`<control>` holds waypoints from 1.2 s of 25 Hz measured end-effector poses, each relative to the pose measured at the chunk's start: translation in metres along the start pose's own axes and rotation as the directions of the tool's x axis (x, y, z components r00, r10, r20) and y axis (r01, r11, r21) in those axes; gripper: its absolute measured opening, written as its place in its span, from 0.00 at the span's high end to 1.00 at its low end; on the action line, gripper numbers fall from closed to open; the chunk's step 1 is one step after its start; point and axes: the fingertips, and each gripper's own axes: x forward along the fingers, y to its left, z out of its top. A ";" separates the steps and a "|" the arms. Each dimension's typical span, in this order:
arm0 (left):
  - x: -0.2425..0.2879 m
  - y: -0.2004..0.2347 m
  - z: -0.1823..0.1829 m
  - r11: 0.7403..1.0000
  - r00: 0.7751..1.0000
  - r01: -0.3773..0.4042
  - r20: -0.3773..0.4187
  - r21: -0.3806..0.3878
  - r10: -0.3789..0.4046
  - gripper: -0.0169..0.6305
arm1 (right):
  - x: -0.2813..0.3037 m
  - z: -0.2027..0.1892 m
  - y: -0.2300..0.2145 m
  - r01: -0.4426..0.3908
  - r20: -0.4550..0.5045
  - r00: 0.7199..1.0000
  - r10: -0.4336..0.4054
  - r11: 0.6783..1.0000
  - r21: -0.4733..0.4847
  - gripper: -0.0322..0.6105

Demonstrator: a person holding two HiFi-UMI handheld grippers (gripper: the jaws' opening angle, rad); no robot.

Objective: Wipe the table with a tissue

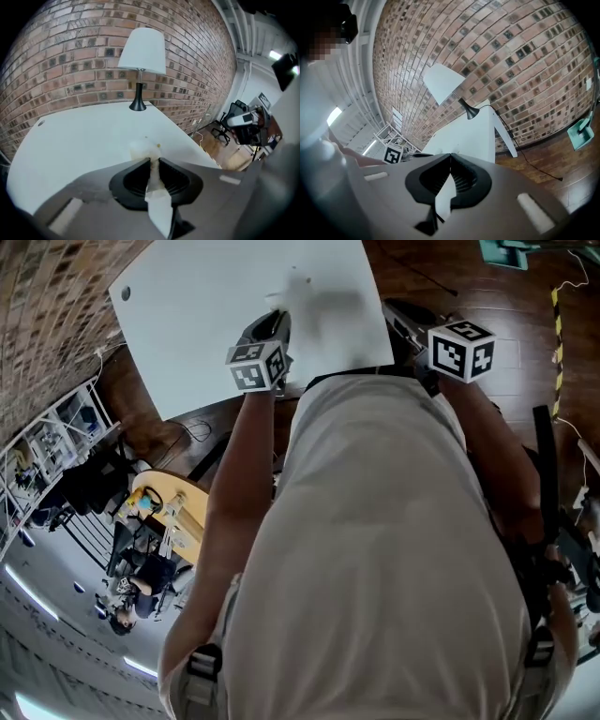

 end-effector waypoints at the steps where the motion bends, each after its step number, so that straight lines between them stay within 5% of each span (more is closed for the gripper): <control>1: 0.003 0.003 0.004 1.000 1.000 0.001 0.002 -0.021 -0.001 0.87 | -0.001 0.000 0.000 0.004 0.002 1.000 -0.004 1.000 0.007 0.94; 13: 0.057 0.037 0.067 0.993 1.000 0.013 0.009 -0.114 -0.012 0.87 | -0.007 -0.007 -0.009 0.045 0.034 0.998 -0.048 0.995 0.083 0.94; 19: 0.091 0.026 0.070 0.983 0.988 -0.001 -0.149 0.183 0.029 0.87 | -0.023 -0.010 -0.019 0.073 0.063 0.995 -0.082 0.989 0.125 0.94; 25: 0.101 0.020 0.058 0.896 0.955 0.047 -0.284 0.442 0.090 0.88 | -0.035 -0.014 -0.027 0.084 0.078 0.992 -0.097 0.984 0.155 0.94; 30: 0.107 0.017 0.049 0.845 0.944 0.115 -0.322 0.522 0.070 0.88 | -0.034 -0.015 -0.027 0.075 0.078 0.993 -0.088 0.984 0.160 0.94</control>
